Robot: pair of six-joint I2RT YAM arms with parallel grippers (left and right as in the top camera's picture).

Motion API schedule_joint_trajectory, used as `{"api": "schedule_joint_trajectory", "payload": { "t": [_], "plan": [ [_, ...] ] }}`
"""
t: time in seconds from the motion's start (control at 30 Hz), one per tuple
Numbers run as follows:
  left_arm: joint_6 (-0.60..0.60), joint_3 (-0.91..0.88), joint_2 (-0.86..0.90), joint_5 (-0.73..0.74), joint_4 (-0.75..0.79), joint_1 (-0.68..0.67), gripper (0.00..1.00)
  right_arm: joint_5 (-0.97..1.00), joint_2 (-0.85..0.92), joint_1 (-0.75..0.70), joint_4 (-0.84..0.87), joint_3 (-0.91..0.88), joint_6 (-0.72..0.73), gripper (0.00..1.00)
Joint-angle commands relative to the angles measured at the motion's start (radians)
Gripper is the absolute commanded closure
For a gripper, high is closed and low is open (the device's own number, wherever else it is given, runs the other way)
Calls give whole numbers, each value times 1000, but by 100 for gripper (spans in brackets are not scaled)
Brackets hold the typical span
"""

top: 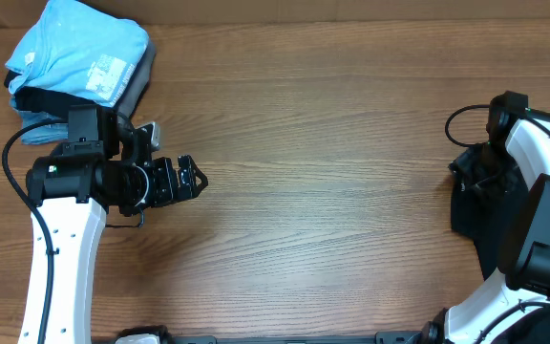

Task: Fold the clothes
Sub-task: 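Reach the right gripper to the black polo shirt at the right edge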

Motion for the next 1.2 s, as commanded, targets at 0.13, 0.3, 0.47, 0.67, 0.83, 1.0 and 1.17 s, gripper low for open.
{"api": "schedule_joint_trajectory", "payload": {
  "t": [0.13,0.3,0.47,0.67,0.83,1.0,1.17],
  "plan": [
    [47,19,2,-13,-3,-5,0,-26,5,-2,60,-5,6,72],
    [64,19,2,-14,-2,-5,0,-281,5,16,142,-4,-156,85],
    [64,19,2,-14,5,-5,0,-491,5,124,206,-4,-238,89],
    [64,22,2,-14,10,-5,0,-610,5,371,307,-3,-229,92],
    [63,42,2,-14,28,-5,0,-586,5,632,401,-2,-195,92],
    [63,68,2,-10,13,-5,0,-366,-6,715,346,64,-109,62],
    [63,71,2,-1,-15,-5,0,-206,-45,543,141,193,-32,33]
  ]
}}
